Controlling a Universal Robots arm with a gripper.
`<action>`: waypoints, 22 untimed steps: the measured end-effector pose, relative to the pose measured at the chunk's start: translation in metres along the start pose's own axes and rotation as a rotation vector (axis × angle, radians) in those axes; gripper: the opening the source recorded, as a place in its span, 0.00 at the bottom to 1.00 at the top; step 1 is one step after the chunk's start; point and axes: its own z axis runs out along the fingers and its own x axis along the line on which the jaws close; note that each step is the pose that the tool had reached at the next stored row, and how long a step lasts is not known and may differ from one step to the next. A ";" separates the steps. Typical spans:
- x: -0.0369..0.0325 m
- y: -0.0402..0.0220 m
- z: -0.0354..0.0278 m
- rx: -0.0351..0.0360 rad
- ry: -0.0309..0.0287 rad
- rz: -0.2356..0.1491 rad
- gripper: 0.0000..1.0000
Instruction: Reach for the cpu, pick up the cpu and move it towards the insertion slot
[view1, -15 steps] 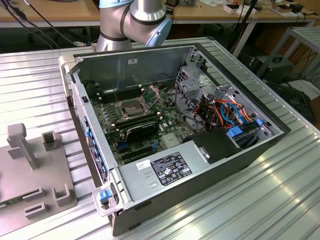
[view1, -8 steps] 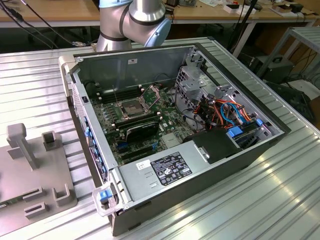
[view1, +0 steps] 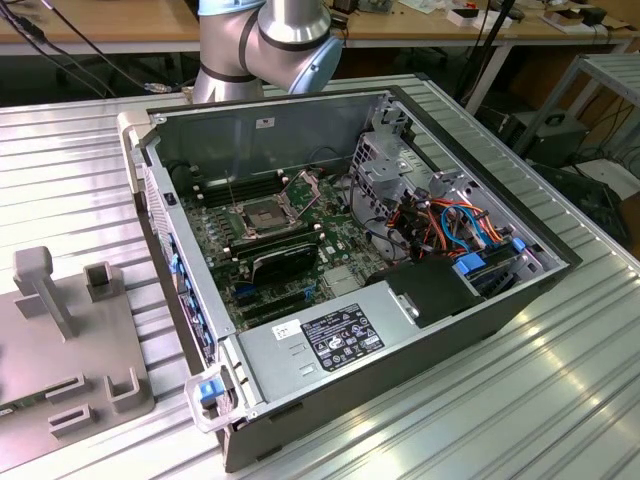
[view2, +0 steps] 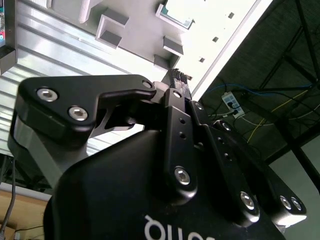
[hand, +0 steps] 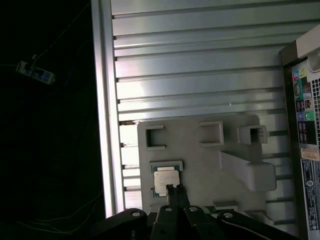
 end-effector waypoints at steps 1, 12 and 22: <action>0.0001 0.0000 0.0000 0.0000 0.0000 0.000 0.11; 0.0013 -0.0001 0.0020 0.0001 0.0014 -0.032 0.60; 0.0037 -0.0010 0.0173 0.0008 0.0144 -0.080 0.60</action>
